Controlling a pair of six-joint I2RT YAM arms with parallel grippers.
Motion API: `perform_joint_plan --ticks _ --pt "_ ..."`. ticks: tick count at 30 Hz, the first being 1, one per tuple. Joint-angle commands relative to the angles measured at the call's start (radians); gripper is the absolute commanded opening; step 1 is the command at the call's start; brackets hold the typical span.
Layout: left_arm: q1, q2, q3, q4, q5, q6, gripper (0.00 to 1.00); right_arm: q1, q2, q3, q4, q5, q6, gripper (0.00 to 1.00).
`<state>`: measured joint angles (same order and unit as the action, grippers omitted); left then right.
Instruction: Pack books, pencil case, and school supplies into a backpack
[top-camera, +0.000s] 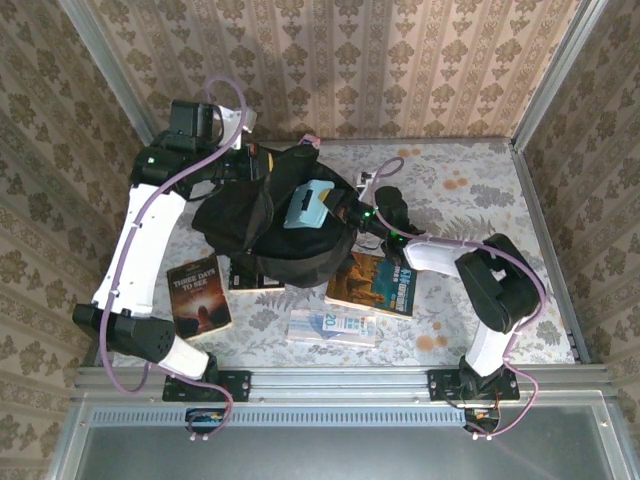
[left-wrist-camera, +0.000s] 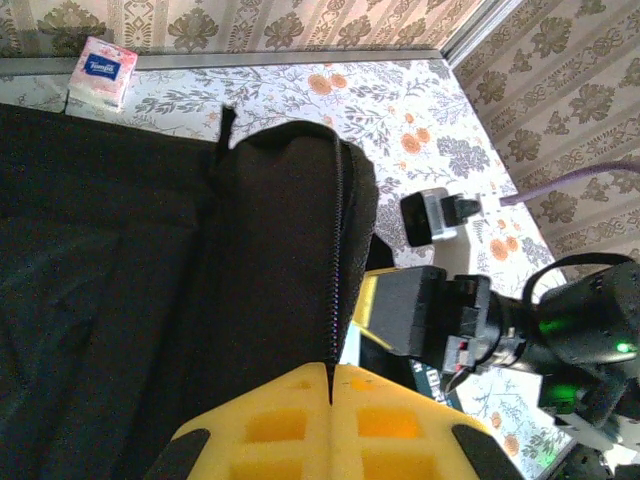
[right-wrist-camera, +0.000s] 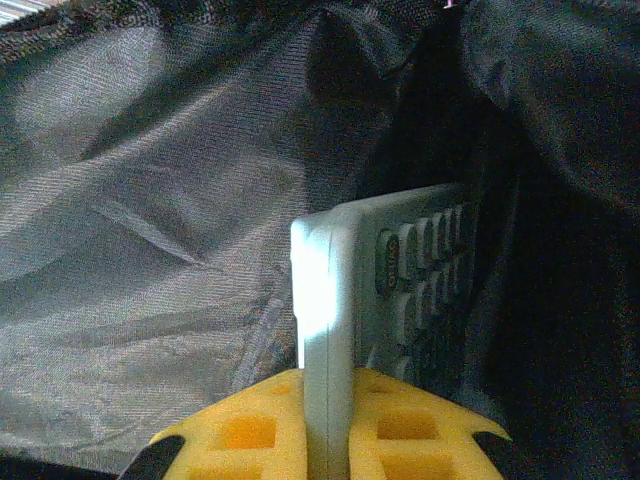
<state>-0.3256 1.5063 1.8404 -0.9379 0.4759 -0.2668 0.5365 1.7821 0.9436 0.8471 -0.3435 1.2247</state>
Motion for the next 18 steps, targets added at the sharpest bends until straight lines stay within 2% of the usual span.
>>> perform_joint_plan --ticks 1,4,7,9,11,14,16,18 --pt "0.004 0.010 0.068 0.065 0.057 -0.022 0.00 0.028 0.082 0.080 0.166 0.066 0.077 0.00" --pt "0.004 0.021 0.088 0.068 0.061 -0.030 0.00 0.044 0.182 0.139 0.253 0.094 0.145 0.00" --pt "0.005 0.024 0.107 0.069 0.045 -0.033 0.00 0.064 0.245 0.209 0.256 0.122 0.168 0.00" --pt "0.005 0.030 0.126 0.059 0.033 -0.023 0.00 0.077 0.243 0.264 0.132 0.124 0.120 0.00" --pt "0.004 0.035 0.136 0.046 0.014 -0.013 0.00 0.098 0.209 0.323 -0.084 0.125 0.000 0.00" --pt "0.005 0.038 0.127 0.048 0.004 -0.008 0.00 0.136 0.151 0.410 -0.442 0.212 -0.191 0.00" --pt "0.005 0.037 0.100 0.057 0.003 -0.007 0.00 0.141 0.142 0.431 -0.528 0.225 -0.230 0.00" --pt "0.003 0.038 0.070 0.054 -0.016 -0.009 0.00 0.136 0.147 0.408 -0.497 0.209 -0.203 0.00"
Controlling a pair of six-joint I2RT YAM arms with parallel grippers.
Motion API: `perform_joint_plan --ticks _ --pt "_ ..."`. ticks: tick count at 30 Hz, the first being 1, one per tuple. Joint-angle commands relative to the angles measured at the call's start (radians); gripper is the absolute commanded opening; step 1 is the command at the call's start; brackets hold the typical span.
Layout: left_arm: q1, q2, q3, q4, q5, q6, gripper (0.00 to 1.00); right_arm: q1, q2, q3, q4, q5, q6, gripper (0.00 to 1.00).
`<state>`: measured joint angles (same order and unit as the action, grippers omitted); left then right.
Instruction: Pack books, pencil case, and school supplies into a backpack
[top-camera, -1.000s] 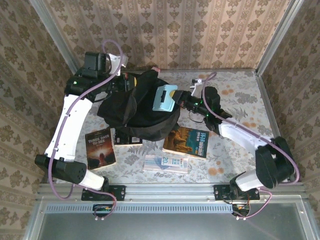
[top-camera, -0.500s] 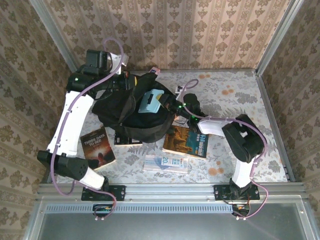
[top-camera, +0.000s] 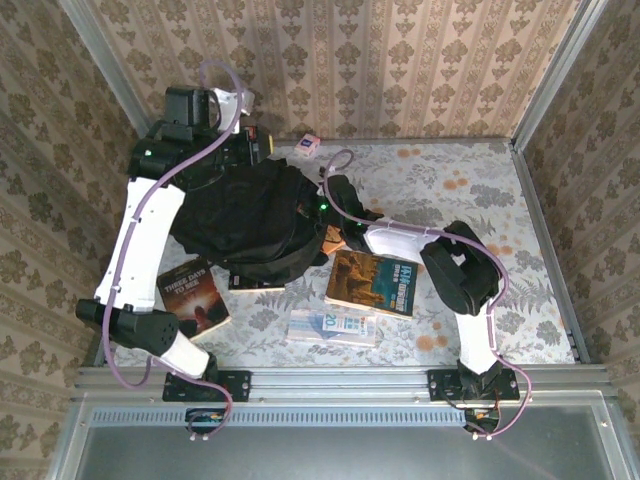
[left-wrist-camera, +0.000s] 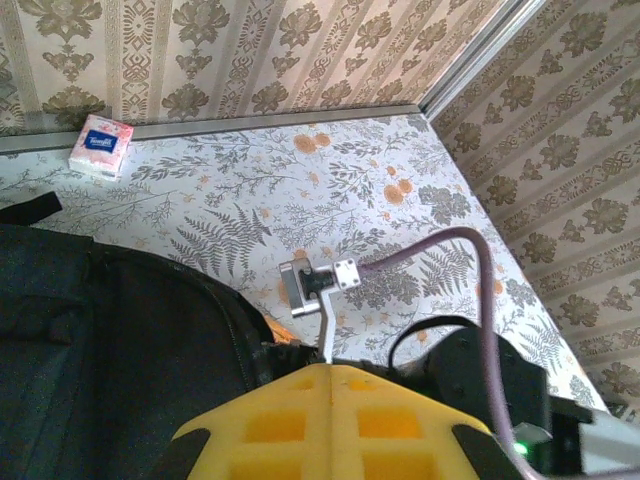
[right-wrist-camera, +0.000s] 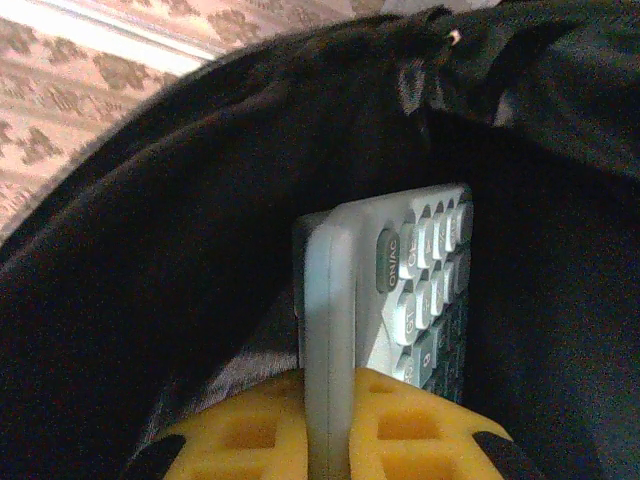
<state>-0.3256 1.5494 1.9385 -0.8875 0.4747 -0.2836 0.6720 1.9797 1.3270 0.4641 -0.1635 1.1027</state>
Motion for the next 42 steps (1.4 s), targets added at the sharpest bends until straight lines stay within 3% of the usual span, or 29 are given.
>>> perform_joint_plan --ticks 1,2,4,5,10,13,16,22,31,33,35,42 --pt "0.003 -0.005 -0.044 -0.003 -0.038 0.008 0.00 -0.004 -0.043 0.014 -0.093 0.016 -0.059 0.00" --pt "0.002 -0.006 -0.063 -0.011 -0.053 0.005 0.01 -0.007 -0.034 0.008 -0.079 0.006 -0.038 0.00" --pt "-0.013 -0.001 -0.108 -0.038 -0.074 0.014 0.38 -0.011 -0.008 0.005 -0.030 -0.028 0.009 0.00" --pt "-0.026 0.002 -0.124 -0.057 -0.084 0.025 0.48 -0.011 0.001 0.004 -0.011 -0.041 0.028 0.00" --pt "-0.123 -0.055 -0.262 -0.078 -0.183 0.087 0.70 -0.011 0.022 0.013 0.039 -0.078 0.081 0.00" --pt "-0.173 -0.090 -0.332 -0.076 -0.218 0.114 0.75 -0.013 0.021 0.017 0.053 -0.092 0.096 0.00" --pt "-0.204 -0.107 -0.377 -0.100 -0.289 0.137 0.76 -0.017 0.027 0.017 0.094 -0.115 0.138 0.00" --pt "-0.226 -0.153 -0.481 -0.065 -0.329 0.141 0.76 -0.029 0.052 0.014 0.200 -0.158 0.239 0.00" --pt "-0.312 -0.057 -0.451 -0.056 -0.550 0.167 0.84 -0.032 0.046 0.010 0.241 -0.172 0.282 0.00" --pt "-0.320 -0.033 -0.429 -0.065 -0.599 0.169 0.81 -0.033 0.045 0.005 0.247 -0.172 0.286 0.00" --pt "-0.320 -0.020 -0.417 -0.065 -0.628 0.169 0.70 -0.032 0.044 -0.003 0.251 -0.170 0.289 0.00" --pt "-0.284 -0.032 -0.395 -0.049 -0.553 0.190 0.05 -0.035 0.035 -0.034 0.252 -0.159 0.284 0.00"
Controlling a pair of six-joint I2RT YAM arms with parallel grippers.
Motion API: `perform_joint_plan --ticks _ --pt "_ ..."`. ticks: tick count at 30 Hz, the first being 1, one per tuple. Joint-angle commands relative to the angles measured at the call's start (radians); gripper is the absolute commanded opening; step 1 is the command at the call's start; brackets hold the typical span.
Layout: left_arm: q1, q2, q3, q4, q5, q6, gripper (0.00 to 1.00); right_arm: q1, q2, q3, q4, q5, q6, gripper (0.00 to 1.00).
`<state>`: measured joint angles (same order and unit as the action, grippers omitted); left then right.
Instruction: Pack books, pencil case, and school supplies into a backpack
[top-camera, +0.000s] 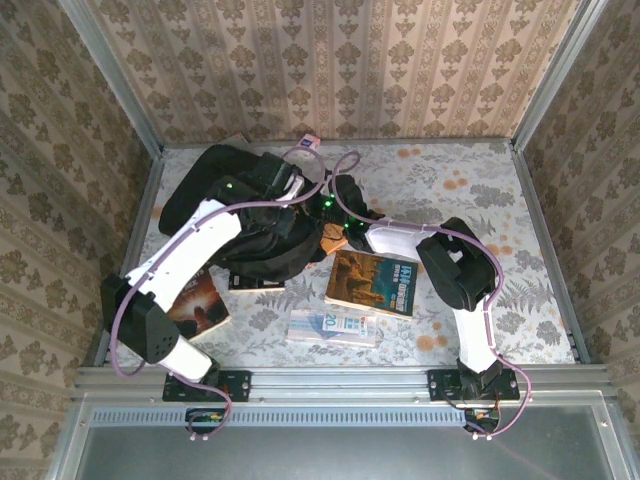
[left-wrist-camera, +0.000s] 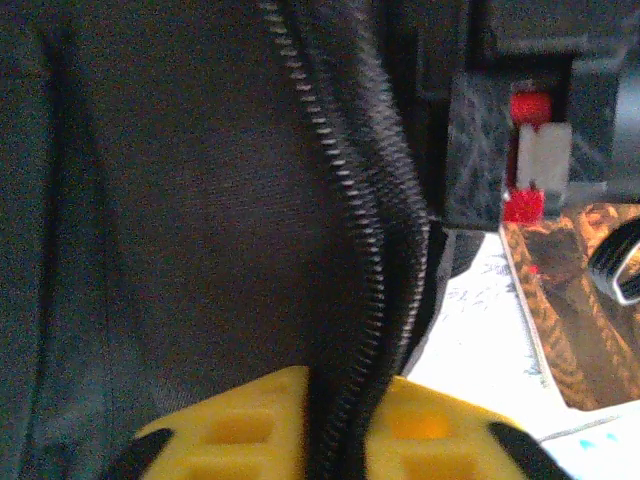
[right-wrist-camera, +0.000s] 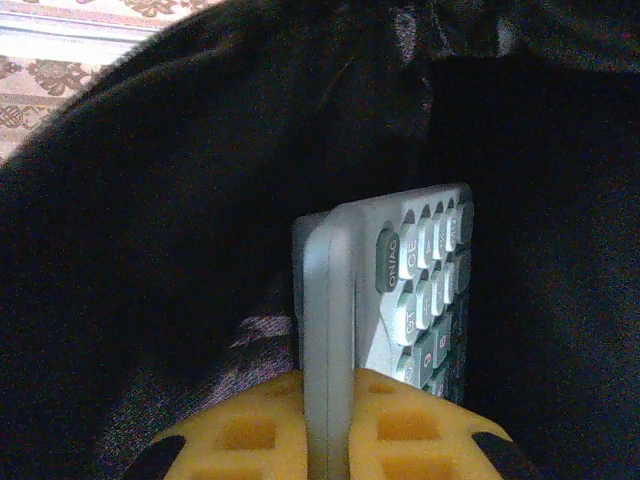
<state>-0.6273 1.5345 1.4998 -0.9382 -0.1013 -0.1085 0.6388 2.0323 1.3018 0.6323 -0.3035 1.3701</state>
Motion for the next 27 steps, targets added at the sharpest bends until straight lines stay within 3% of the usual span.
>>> perform_joint_plan --ticks 1,10,20,27 --pt "0.025 -0.021 0.048 0.001 0.048 0.021 0.00 -0.002 -0.023 -0.014 0.066 -0.012 0.005 0.00" --pt "0.067 -0.062 0.134 -0.036 0.114 0.060 0.00 -0.002 -0.091 -0.058 -0.115 0.043 -0.120 0.00" --pt "0.075 -0.079 0.327 -0.045 0.222 0.030 0.00 0.014 -0.128 -0.031 -0.121 0.032 -0.124 0.00" --pt "0.119 -0.157 0.252 0.097 0.321 -0.041 0.00 0.014 -0.127 -0.025 -0.056 0.062 -0.056 0.00"
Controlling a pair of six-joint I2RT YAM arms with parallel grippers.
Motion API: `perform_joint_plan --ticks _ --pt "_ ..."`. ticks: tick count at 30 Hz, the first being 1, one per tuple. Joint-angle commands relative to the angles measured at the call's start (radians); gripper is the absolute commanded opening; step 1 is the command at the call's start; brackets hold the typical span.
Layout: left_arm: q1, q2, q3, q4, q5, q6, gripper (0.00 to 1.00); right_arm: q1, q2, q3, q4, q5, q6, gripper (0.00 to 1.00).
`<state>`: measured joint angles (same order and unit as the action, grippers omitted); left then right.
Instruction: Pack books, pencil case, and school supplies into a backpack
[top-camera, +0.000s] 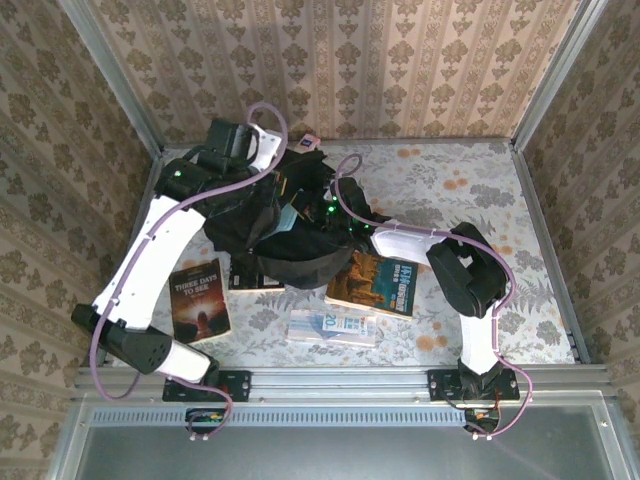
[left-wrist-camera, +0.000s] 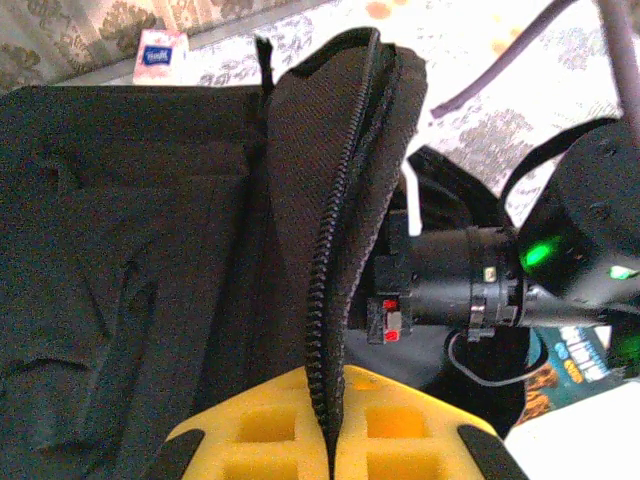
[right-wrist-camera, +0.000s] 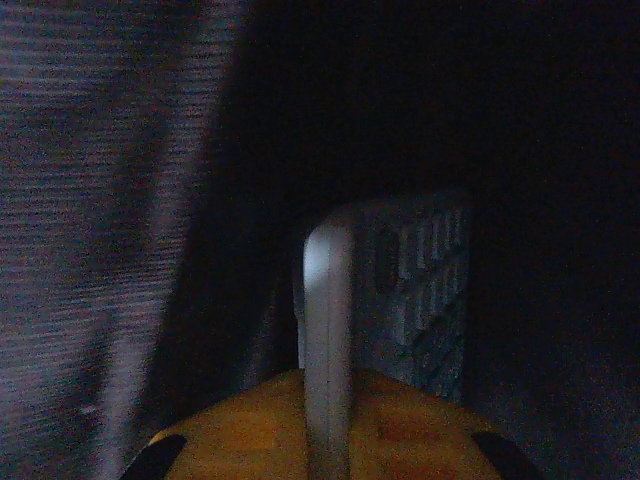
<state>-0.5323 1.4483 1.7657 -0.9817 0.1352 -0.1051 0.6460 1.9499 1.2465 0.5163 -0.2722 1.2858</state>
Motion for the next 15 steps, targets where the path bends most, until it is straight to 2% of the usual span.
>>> perform_joint_plan --ticks 1,3,5,9,11,13,15 --pt "0.037 -0.079 -0.030 0.162 0.104 -0.062 0.00 0.007 -0.041 0.035 0.056 0.040 0.029 0.00" --pt "0.057 -0.089 -0.057 0.207 0.155 -0.090 0.00 0.010 -0.032 0.044 0.035 0.069 0.027 0.02" --pt "0.068 -0.089 -0.071 0.242 0.186 -0.117 0.00 0.013 -0.013 0.055 0.017 0.101 0.033 0.15" --pt "0.069 -0.083 -0.072 0.277 0.213 -0.144 0.00 0.018 0.054 0.102 0.040 0.125 0.053 0.18" --pt "0.070 -0.083 -0.075 0.286 0.213 -0.148 0.00 0.017 0.083 0.146 0.017 0.123 0.038 0.24" --pt "0.093 -0.079 -0.086 0.291 0.208 -0.148 0.00 0.015 0.113 0.197 -0.028 0.109 0.015 0.45" --pt "0.113 -0.072 -0.100 0.293 0.205 -0.152 0.00 0.012 0.138 0.235 -0.041 0.076 -0.005 0.57"
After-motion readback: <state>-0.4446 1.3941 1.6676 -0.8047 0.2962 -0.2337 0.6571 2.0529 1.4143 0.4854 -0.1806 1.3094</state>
